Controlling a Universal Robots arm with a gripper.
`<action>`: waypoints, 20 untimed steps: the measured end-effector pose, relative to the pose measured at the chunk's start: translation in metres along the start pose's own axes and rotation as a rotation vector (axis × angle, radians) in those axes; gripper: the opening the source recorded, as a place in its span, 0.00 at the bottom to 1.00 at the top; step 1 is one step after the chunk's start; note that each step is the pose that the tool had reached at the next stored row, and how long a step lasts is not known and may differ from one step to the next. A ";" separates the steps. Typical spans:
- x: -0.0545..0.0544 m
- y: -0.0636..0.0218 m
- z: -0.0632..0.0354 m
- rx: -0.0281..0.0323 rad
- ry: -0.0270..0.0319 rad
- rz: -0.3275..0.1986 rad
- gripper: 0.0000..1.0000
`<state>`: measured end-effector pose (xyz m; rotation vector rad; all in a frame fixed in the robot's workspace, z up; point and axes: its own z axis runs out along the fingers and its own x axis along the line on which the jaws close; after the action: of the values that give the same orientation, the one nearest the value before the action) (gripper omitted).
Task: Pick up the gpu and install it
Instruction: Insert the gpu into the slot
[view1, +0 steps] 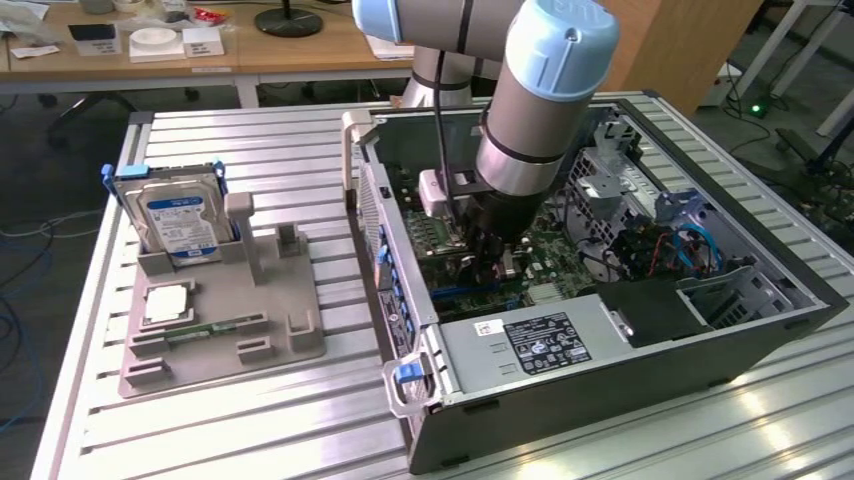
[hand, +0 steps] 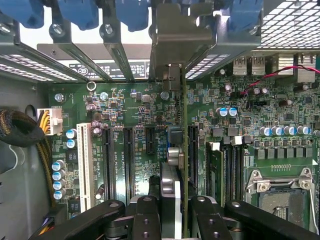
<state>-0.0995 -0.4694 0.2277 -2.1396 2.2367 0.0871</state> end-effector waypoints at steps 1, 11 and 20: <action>0.000 0.0000 0.0000 0.0000 0.0000 0.000 0.28; 0.000 0.0000 0.0012 0.0001 -0.0005 0.000 0.28; 0.000 0.0000 0.0028 0.0000 -0.0022 0.000 0.28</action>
<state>-0.0995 -0.4694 0.2249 -2.1384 2.2356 0.0895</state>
